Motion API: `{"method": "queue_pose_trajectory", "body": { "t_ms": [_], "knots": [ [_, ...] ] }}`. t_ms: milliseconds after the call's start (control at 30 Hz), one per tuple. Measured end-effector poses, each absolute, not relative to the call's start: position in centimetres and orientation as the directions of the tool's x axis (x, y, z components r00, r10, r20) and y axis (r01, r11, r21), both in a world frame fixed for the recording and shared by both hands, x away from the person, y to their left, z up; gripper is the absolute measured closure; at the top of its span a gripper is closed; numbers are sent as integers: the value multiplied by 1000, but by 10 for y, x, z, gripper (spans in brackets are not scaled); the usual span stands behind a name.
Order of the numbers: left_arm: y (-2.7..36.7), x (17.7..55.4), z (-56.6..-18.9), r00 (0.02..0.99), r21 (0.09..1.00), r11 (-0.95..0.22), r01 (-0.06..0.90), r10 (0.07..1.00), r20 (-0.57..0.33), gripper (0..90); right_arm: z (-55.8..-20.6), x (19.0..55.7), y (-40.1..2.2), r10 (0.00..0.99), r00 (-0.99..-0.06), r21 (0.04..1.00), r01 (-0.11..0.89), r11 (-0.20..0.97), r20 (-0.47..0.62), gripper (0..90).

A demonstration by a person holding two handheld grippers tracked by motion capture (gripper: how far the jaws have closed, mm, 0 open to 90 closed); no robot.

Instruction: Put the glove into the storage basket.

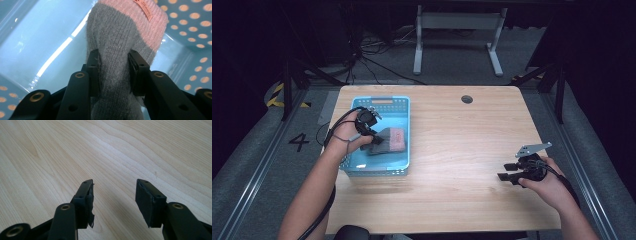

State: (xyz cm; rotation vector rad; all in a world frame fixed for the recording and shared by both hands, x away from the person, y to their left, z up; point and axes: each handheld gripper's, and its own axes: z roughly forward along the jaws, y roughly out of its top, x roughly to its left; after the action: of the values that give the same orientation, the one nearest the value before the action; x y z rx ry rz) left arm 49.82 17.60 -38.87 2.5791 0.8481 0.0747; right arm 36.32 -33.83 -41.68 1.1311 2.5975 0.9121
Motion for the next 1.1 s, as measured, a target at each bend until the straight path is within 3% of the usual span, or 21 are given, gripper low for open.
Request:
{"method": "queue_pose_trajectory", "body": {
  "t_ms": [1100],
  "knots": [
    [161, 537, -409, 801, 353, -742, 569, 598, -33, 649, -419, 355, -347, 727, -680, 598, 621, 506, 91, 475]
  ]
}}
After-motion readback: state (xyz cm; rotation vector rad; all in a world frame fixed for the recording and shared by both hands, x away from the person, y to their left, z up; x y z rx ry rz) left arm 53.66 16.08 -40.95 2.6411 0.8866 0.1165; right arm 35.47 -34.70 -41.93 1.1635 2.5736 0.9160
